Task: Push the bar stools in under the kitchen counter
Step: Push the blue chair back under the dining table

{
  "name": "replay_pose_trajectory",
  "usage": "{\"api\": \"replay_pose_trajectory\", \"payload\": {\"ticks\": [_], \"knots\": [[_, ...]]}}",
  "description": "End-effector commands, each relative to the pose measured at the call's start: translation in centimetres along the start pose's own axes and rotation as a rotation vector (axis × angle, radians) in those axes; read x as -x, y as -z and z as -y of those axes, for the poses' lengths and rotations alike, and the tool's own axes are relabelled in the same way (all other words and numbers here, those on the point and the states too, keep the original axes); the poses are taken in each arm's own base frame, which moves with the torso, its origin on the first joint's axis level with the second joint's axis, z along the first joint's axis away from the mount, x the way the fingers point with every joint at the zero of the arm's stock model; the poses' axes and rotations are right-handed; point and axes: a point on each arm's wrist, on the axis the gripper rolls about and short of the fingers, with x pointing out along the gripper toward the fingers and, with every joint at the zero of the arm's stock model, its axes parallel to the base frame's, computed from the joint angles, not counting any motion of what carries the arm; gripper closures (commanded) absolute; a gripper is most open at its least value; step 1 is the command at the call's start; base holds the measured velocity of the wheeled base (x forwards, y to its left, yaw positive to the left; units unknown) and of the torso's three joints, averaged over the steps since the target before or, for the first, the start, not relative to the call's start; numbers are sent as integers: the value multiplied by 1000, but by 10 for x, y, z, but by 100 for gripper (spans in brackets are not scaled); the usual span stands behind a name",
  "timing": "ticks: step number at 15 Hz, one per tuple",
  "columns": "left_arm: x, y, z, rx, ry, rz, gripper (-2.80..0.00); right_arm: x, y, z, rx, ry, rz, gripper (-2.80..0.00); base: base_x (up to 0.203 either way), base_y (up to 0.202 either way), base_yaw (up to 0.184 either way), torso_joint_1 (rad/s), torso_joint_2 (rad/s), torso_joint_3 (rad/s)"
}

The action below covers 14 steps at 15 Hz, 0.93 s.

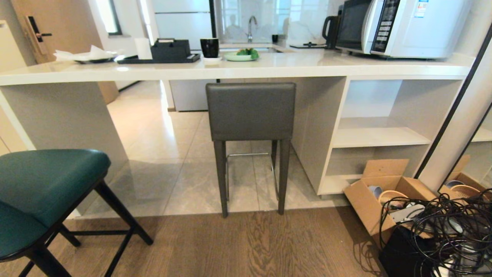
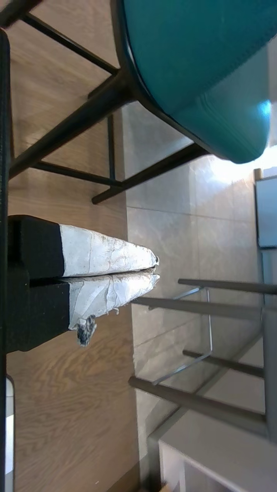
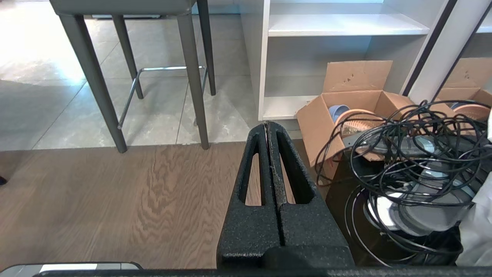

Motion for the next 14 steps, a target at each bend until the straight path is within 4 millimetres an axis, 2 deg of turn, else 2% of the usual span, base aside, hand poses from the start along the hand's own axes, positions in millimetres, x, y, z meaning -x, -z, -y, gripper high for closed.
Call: {"api": "replay_pose_trajectory", "payload": {"ticks": [1, 8, 14], "knots": [[0, 0, 0, 1, 0, -1, 0, 0, 0, 0, 0, -1, -2, 0, 0, 0, 0, 0, 0, 0], [0, 0, 0, 2, 0, 0, 0, 0, 0, 0, 0, -1, -2, 0, 1, 13, 0, 0, 0, 1], [0, 0, 0, 1, 0, 0, 0, 0, 0, 0, 0, -1, -2, 0, 1, 185, -2, 2, 3, 5]]}}
